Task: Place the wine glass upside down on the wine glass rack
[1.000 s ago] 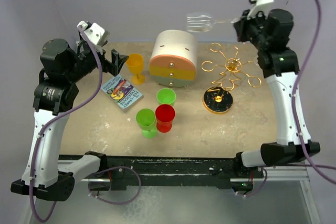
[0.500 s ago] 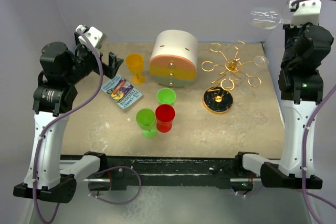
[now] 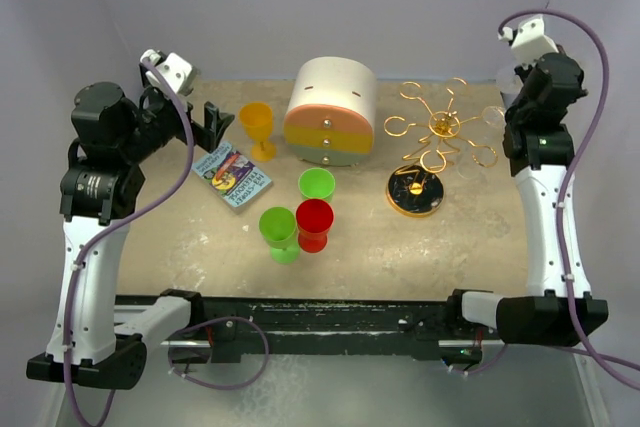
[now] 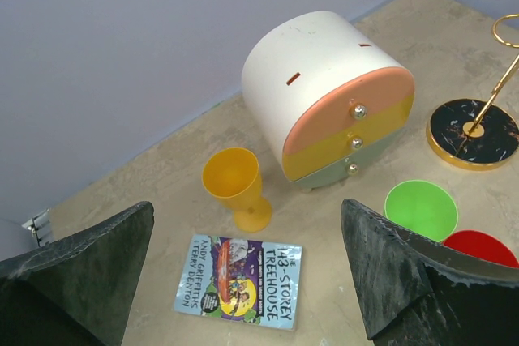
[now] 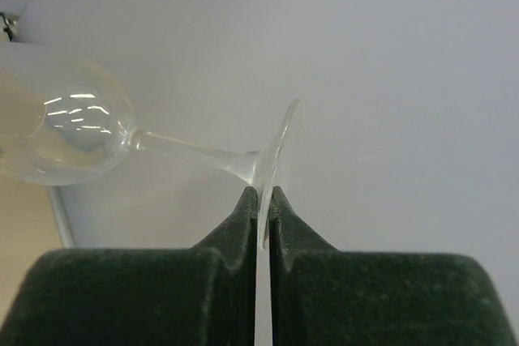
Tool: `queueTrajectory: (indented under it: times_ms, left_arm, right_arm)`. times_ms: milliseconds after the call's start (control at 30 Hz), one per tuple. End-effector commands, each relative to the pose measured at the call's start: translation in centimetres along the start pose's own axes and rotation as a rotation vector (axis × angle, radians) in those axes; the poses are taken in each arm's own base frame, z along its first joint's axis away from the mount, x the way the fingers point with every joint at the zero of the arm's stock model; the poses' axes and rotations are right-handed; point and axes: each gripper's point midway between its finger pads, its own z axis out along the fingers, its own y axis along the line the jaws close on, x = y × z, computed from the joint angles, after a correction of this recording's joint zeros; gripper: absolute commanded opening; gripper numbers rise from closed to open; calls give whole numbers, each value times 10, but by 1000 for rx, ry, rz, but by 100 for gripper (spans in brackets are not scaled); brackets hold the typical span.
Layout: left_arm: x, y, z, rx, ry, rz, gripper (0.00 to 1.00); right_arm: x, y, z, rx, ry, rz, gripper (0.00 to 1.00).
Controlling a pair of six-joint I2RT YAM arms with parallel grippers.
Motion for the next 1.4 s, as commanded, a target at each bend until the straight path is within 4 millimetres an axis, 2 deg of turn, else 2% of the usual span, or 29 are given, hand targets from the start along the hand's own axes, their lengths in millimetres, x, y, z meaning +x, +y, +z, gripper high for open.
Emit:
queueTrajectory:
  times_ms: [0,233,467,800,1133,1367]
  left_arm:
    - [-12,1,-7,-2,-50,37,99]
    - [-11,2,-7,-1,-52,27,99]
    - [-13,2,-9,0,-58,27,99]
    - [-12,0,-10,10,-64,24,99]
    - [-7,4,-8,-7,-54,27,99]
    - [-9,17,-12,-77,-44,33,99]
  right_arm:
    - [-27,-25,3,106,-120,-34,0]
    - [-32,1,12,54,-162,-139,0]
    - [-37,31,10,-2,-210,-268,0]
    - [-51,66,9,-115,-319,-364,0]
    - [-52,93,7,-215,-369,-410,0]
    - [-59,106,1,-305,-413,-434,0]
